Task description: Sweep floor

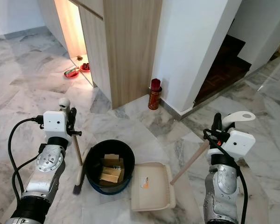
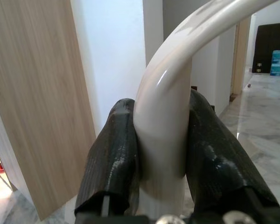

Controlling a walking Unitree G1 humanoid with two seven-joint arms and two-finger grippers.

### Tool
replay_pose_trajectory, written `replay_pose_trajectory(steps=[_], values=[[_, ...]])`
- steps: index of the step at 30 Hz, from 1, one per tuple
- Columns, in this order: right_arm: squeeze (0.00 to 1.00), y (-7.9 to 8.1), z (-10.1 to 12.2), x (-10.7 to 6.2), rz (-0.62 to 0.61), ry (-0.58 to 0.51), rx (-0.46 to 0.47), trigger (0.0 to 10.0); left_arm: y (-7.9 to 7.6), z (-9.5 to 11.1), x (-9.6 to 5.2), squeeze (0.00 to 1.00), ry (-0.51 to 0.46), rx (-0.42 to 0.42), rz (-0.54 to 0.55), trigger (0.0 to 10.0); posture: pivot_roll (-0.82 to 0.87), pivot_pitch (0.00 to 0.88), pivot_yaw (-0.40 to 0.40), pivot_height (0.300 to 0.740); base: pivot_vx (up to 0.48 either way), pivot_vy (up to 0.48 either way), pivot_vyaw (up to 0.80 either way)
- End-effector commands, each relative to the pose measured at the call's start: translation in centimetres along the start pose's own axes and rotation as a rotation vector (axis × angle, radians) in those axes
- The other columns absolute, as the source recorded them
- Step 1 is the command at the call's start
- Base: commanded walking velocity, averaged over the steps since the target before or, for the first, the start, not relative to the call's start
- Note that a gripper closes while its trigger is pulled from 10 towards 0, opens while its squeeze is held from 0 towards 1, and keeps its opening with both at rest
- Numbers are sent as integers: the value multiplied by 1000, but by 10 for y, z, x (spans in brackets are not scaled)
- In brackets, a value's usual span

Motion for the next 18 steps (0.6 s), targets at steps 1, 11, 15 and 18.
replay_pose_trajectory(steps=[1, 11, 15, 18], values=[[0, 1, 7, 4, -4, -33, 28, 10000, -11, 13, 2, 0, -58, -36, -39, 10000, 117, 41, -63, 740, 0, 0, 0], [0, -1, 8, 5, -8, -35, 23, 10000, -11, 13, 1, 0, -57, -37, -35, 10000, 117, 43, -65, 740, 0, 0, 0], [0, -2, 8, 5, -8, -37, 6, 10000, -11, 13, 1, 0, -60, -36, -33, 10000, 122, 43, -66, 740, 0, 0, 0], [0, -2, 9, 6, -11, -40, -6, 10000, -10, 13, 2, 0, -60, -36, -32, 10000, 124, 44, -66, 740, -164, 0, 0]])
Point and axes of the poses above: a point about 5 cm out from each wrist's last joint towards the gripper, its own x axis pointing out of the wrist towards the gripper, its own z axis along the axis of the wrist's last joint, y = z × x, the point moved 5 cm from there along x, pointing out of the wrist towards the gripper, and after that the axes turned 9 degrees about -x, right-handed, at the moved point
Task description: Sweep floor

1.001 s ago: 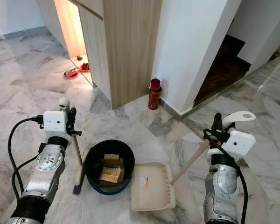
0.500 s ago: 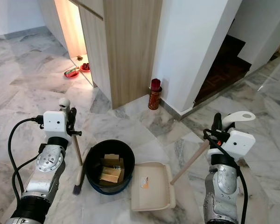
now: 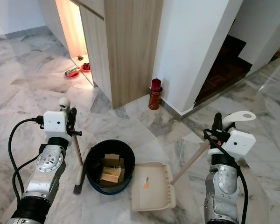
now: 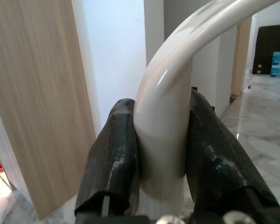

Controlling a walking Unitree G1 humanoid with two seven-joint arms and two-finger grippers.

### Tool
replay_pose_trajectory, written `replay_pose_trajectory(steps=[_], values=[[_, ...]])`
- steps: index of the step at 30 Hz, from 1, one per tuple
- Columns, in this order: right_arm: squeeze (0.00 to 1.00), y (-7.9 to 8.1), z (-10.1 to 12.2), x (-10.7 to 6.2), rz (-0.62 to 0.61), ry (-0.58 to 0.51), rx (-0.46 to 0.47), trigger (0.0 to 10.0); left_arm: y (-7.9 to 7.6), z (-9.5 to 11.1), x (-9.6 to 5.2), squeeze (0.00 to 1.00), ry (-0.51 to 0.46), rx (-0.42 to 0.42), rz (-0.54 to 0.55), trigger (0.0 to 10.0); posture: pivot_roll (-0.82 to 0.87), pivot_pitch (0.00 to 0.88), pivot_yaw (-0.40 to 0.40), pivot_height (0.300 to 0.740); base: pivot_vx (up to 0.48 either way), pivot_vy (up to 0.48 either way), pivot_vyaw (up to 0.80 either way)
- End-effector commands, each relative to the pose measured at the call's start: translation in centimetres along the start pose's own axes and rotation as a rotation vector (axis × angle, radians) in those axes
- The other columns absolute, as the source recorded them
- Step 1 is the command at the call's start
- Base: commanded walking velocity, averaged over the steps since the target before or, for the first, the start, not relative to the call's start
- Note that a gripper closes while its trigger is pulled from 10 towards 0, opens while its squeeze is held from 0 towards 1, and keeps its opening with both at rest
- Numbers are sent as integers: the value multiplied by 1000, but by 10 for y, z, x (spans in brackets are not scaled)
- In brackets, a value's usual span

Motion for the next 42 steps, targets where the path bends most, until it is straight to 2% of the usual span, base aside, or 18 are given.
replay_pose_trajectory(steps=[1, 10, 42], values=[[0, -1, 9, 5, -13, -39, 1, 10000, -9, 14, 2, 0, -59, -33, -31, 10000, 124, 44, -66, 740, -259, 0, 0], [0, -19, 9, 5, -99, -43, -41, 10000, -6, 15, 3, 0, -66, -25, -19, 10000, 127, 43, -66, 740, -259, 0, 0], [0, -13, 4, 6, -95, -23, -36, 10000, -6, 14, 3, 0, -60, -27, -14, 10000, 127, 59, -68, 740, -273, 0, 0]])
Point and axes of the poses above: a point about 5 cm out from each wrist's last joint towards the gripper, its own x axis pointing out of the wrist towards the gripper, its own z axis along the axis of the wrist's last joint, y = z × x, the point moved 5 cm from there along x, pointing out of the wrist towards the gripper, and after that the axes turned 9 degrees about -x, right-handed, at the moved point
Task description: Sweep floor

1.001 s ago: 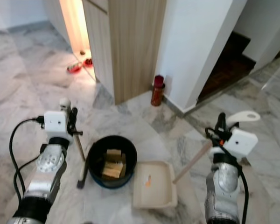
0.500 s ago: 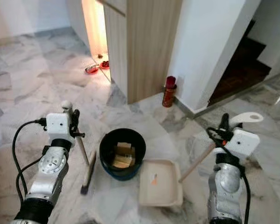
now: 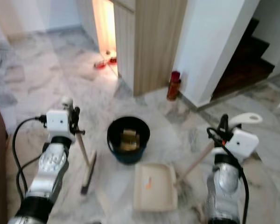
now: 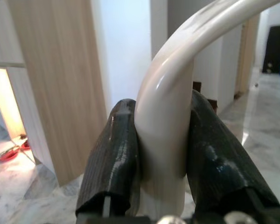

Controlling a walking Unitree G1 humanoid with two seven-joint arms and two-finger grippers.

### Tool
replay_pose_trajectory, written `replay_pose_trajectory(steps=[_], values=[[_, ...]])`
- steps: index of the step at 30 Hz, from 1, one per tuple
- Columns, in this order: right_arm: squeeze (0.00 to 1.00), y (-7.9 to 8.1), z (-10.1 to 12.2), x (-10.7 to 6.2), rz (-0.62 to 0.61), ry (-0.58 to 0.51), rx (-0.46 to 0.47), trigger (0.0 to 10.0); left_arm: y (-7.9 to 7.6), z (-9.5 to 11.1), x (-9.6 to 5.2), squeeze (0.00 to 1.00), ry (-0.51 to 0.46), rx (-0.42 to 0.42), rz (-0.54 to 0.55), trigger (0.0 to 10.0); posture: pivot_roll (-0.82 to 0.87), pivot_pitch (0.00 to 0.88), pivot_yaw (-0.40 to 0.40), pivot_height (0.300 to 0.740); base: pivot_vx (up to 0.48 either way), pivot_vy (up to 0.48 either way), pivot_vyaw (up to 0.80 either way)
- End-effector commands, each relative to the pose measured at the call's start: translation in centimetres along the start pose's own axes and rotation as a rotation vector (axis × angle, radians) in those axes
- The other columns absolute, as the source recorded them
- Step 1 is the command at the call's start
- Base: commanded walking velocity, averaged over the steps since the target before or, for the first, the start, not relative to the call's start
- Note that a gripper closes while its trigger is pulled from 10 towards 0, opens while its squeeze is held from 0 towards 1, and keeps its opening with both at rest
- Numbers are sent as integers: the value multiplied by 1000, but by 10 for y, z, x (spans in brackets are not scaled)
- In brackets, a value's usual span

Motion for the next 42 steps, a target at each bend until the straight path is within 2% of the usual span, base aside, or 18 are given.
replay_pose_trajectory(steps=[1, 6, 17, 30, 42], values=[[0, -5, 9, 3, -23, -39, 12, 10000, -4, 14, 4, 0, -57, -8, -14, 10000, 126, 61, -68, 740, -270, 0, 0], [0, -5, 8, 2, -23, -34, 15, 10000, -3, 13, 4, 0, -53, -6, -13, 10000, 124, 66, -66, 740, -254, 0, 0], [0, -7, 4, 1, -37, -22, 18, 10000, -5, 11, 6, 0, -38, -7, -26, 10000, 125, 72, -50, 740, 0, 0, 0], [0, -8, -4, -5, -67, 10, 43, 10000, -19, 6, 14, 0, -7, -23, -113, 10000, 111, 39, -11, 740, 0, 0, -157], [0, -7, -5, -3, -64, 14, 29, 10000, -23, 4, 10, 0, -4, -34, -135, 10000, 120, 27, -23, 740, 0, 0, -800]])
Point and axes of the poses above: a point about 5 cm out from each wrist's last joint towards the gripper, its own x axis pointing out of the wrist towards the gripper, its own z axis along the axis of the wrist's last joint, y = z × x, the point moved 5 cm from there along x, pointing out of the wrist towards the gripper, and after that the axes turned 9 degrees about -x, right-handed, at the moved point
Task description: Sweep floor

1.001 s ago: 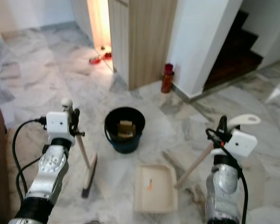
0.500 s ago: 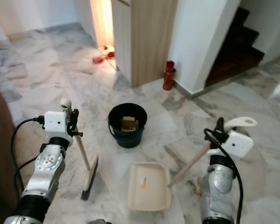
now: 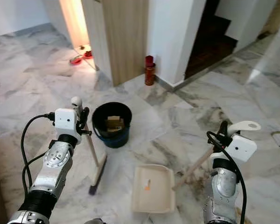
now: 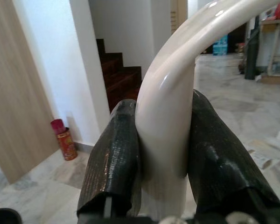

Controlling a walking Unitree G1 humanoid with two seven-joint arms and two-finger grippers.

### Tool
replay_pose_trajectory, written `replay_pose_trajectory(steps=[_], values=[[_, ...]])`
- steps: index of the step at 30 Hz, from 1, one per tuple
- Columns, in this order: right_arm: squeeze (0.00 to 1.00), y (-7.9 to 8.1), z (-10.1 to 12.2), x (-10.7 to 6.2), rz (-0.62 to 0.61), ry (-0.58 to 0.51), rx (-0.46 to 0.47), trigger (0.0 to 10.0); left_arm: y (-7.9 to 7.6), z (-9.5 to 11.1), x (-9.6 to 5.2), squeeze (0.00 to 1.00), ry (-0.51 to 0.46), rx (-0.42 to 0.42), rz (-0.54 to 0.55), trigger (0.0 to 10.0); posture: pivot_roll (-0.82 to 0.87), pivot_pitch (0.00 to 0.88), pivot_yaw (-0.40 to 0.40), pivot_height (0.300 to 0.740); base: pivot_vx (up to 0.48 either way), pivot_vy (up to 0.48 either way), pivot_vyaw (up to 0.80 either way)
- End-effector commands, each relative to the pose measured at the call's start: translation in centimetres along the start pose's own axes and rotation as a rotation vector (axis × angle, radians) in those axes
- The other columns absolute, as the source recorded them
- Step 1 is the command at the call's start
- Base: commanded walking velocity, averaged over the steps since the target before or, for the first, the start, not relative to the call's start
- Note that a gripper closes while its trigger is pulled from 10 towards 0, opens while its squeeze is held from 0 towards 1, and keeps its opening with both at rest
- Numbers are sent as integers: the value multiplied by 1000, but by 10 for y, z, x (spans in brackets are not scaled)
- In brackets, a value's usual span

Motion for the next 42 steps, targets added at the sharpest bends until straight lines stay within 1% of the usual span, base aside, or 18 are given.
replay_pose_trajectory(steps=[1, 10, 19, 23, 27, 28, 36, 42], values=[[0, 1, 11, 6, -14, -42, 22, 10000, -1, 11, 2, 0, -47, 6, -8, 10000, 119, 30, -25, 740, 0, 0, -800], [0, 0, 12, 7, -5, -45, 12, 10000, -1, 11, 4, 0, -49, 15, -2, 10000, 100, 57, -31, 740, 0, 0, -800], [0, 7, 16, 9, 16, -53, 21, 10000, 1, 14, 8, 0, -59, 19, 6, 10000, 99, 81, -29, 740, 0, 0, -800], [0, 7, 16, 9, 14, -53, 21, 10000, 1, 15, 8, 0, -63, 33, 10, 10000, 99, 80, -30, 740, 0, -146, -800], [0, 7, 14, 7, 14, -49, 20, 10000, 4, 14, 8, 0, -63, 37, 18, 10000, 99, 72, -29, 740, 0, -460, -800], [0, 6, 14, 7, 13, -48, 19, 10000, 5, 14, 8, 0, -63, 28, 21, 10000, 99, 70, -28, 740, 0, 0, -800], [0, 4, 13, 6, 14, -47, 13, 10000, 2, 14, 8, 0, -69, 31, 12, 10000, 103, 42, -25, 740, 0, 0, -800], [0, 6, 11, 4, 17, -42, 15, 10000, 5, 14, 8, 0, -70, 36, 12, 10000, 100, 28, -28, 740, 0, 0, -800]])
Point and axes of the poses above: a point about 5 cm out from each wrist's last joint towards the gripper, its own x axis pointing out of the wrist towards the gripper, its own z axis along the axis of the wrist's last joint, y = z × x, the point moved 5 cm from there along x, pointing out of the wrist towards the gripper, and after that the axes turned 9 degrees about -x, right-handed, at the moved point
